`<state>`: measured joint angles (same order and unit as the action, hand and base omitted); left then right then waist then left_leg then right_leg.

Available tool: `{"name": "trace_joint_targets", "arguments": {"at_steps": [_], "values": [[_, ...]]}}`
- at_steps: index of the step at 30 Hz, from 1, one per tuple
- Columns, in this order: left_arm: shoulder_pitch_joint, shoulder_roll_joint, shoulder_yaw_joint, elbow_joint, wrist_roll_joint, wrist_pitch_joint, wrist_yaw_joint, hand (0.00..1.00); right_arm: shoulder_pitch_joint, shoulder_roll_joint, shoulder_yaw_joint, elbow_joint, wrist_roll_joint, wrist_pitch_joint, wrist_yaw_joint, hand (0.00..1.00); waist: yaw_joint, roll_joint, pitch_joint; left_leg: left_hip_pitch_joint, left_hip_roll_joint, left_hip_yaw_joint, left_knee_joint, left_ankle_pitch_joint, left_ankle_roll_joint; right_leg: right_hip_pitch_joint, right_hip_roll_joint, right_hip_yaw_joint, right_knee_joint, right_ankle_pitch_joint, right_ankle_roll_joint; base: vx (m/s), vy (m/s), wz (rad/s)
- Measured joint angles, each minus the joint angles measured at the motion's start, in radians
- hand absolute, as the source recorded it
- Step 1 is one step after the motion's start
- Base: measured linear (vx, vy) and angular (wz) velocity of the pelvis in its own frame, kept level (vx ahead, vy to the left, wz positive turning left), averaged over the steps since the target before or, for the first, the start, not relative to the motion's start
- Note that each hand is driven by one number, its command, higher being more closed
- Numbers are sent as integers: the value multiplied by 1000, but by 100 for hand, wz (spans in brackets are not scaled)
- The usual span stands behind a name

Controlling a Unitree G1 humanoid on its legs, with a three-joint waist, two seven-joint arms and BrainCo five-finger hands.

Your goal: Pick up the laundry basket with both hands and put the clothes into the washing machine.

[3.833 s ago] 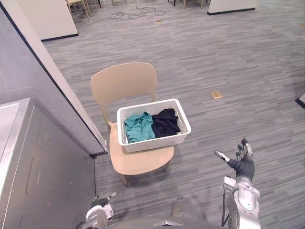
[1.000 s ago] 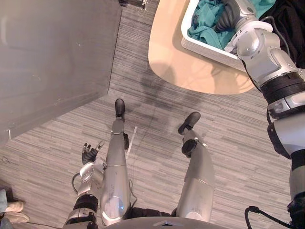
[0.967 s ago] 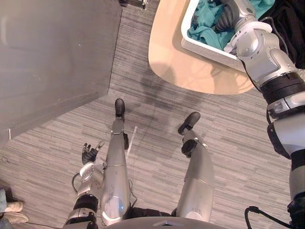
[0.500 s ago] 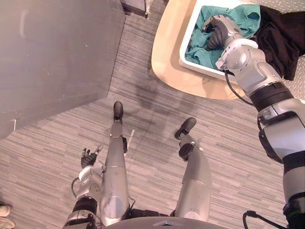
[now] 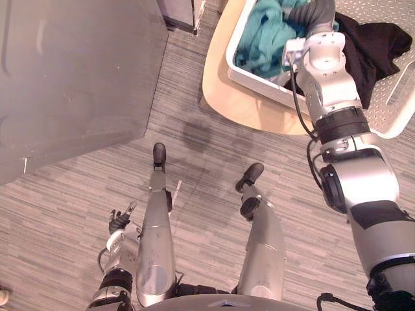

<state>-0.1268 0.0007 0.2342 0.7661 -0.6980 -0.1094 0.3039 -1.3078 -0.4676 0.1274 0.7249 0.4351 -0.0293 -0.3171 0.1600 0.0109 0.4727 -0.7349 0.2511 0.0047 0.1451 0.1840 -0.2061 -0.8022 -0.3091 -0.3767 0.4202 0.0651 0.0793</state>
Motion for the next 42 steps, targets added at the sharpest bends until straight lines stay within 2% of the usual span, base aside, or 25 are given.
{"name": "trace_joint_targets", "arguments": {"at_steps": [2, 5, 11, 16, 18, 24, 27, 28, 30, 32, 33, 36, 38, 42], "values": [[0, -2, -1, 0, -21, 0, 15, 0, -32, 41, -64, 0, 152, -44, -22, 100, 1, 1, 0, 20, 0, 0, -33, 20, -3, 8, 0, -5, 0, 1, -1, -23, -62, 3], [0, -4, -3, 1, -45, 1, 19, 0, -63, 66, -122, -1, 275, -82, -34, 100, 2, 1, -1, 49, 0, -11, -60, 36, -5, 36, -1, -19, 1, 0, -1, -10, -60, 9], [-7, -16, -12, 4, -47, 2, 20, 0, -67, 80, -271, -14, 409, -152, -48, 100, 10, 10, -6, 95, -16, -39, -63, 35, -5, 108, -16, -46, 8, -15, 9, -11, -37, 17], [-22, -18, -9, 43, -78, 17, 21, 0, -13, 165, -418, -128, 519, -235, -91, 100, 12, 13, -8, 163, -30, -53, -79, 36, -3, 183, -30, -57, 9, -27, 22, -9, -23, 15], [-25, -21, 2, 61, -113, 26, 21, 0, 31, 209, -488, -177, 584, -280, -111, 100, 10, 14, -8, 217, -46, -62, -98, 37, -1, 235, -52, -70, 25, -45, 29, -2, -24, 24], [-28, -44, 25, 69, -175, 35, 40, 0, 155, 285, -538, -370, 622, -341, -150, 100, -1, 22, -27, 341, -95, -66, -134, 36, 9, 352, -116, -85, 58, -83, 61, 22, -12, 23], [-13, -76, 48, -18, -203, 35, 60, 0, 264, 344, -537, -537, 618, -367, -151, 100, -11, 24, -72, 404, -138, -75, -130, 21, 32, 436, -165, -114, 64, -99, 85, 55, 24, 33], [8, -75, 60, -99, -218, 27, 68, 0, 333, 373, -531, -595, 617, -380, -150, 100, -12, 25, -127, 411, -149, -82, -129, 12, 35, 461, -176, -131, 53, -103, 93, 98, 45, 27], [48, -76, 95, -262, -223, -6, 77, 0, 431, 422, -518, -649, 599, -388, -149, 100, -6, 24, -181, 455, -160, -81, -130, -4, 42, 520, -183, -140, 27, -107, 107, 99, 34, 13], [116, -80, 152, -494, -219, -46, 100, 0, 578, 492, -465, -692, 563, -388, -148, 100, -4, 26, -262, 508, -171, -74, -131, -28, 49, 587, -188, -150, -12, -110, 114, 98, 35, -3], [130, -80, 168, -537, -207, -58, 109, 0, 608, 506, -453, -692, 547, -385, -145, 100, -4, 28, -281, 521, -172, -70, -131, -34, 51, 600, -186, -150, -22, -110, 116, 113, 19, -14], [179, -85, 285, -754, -80, -82, 166, 0, 721, 554, -383, -705, 530, -364, -127, 100, 3, 52, -361, 581, -163, -33, -160, -45, 54, 644, -160, -128, -89, -87, 127, 101, 0, -31], [189, -91, 340, -837, -23, -88, 196, 0, 756, 555, -346, -711, 506, -352, -103, 100, 1, 64, -374, 613, -158, -21, -174, -46, 54, 674, -146, -124, -122, -71, 134, 61, -8, -32], [217, -88, 438, -1030, 98, -102, 268, 0, 838, 558, -252, -712, 500, -310, -54, 100, 1, 58, -431, 687, -138, 32, -202, -61, 51, 721, -105, -80, -192, -44, 133, 55, -10, -38]]}}
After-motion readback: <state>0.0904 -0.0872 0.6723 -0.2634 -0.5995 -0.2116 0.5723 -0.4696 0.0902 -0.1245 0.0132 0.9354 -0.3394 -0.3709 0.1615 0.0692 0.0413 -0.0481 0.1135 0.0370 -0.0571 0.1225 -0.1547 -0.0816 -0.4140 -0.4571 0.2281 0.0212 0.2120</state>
